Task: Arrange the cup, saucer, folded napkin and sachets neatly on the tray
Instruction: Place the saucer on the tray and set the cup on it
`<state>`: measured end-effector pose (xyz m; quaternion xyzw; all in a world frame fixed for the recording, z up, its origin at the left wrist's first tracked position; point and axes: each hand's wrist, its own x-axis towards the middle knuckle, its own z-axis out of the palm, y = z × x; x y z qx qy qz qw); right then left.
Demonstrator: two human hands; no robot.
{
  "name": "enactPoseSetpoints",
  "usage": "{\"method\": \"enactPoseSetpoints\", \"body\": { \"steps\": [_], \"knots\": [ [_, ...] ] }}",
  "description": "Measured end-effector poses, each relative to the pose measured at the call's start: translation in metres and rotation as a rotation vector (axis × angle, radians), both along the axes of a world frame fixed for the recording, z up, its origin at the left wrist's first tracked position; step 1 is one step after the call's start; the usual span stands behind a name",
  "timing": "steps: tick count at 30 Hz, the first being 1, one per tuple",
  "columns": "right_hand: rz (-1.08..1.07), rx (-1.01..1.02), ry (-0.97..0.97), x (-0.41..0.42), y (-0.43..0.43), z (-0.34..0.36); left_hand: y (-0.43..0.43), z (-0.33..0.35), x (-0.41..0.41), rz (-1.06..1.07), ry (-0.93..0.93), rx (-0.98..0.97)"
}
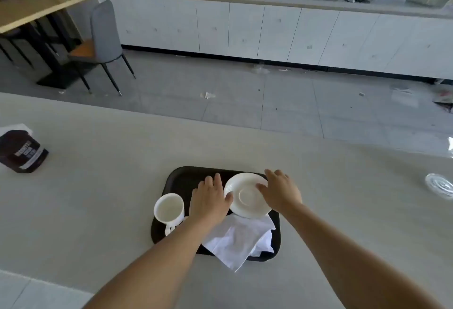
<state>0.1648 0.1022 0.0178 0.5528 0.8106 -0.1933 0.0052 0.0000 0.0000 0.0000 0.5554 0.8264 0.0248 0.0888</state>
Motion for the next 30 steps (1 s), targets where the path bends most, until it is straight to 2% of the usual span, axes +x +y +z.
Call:
{"method": "enactPoseSetpoints", "body": {
  "steps": [6, 11, 14, 20, 30],
  "knots": [
    [-0.137, -0.118, -0.026, 0.011, 0.005, -0.026, 0.012, -0.018, 0.001, 0.069, -0.204, -0.048],
    [-0.187, -0.113, -0.013, 0.014, 0.01, -0.041, 0.026, -0.04, -0.002, 0.212, -0.445, -0.029],
    [-0.216, -0.115, 0.024, 0.014, 0.015, -0.046, 0.029, -0.046, -0.002, 0.288, -0.516, -0.019],
    [-0.268, -0.102, 0.142, 0.005, 0.021, -0.041, 0.03, -0.045, -0.015, 0.313, -0.55, 0.025],
    [-0.273, -0.25, 0.34, -0.069, 0.018, -0.024, 0.038, -0.021, -0.102, 0.341, -0.441, 0.048]
  ]
}}
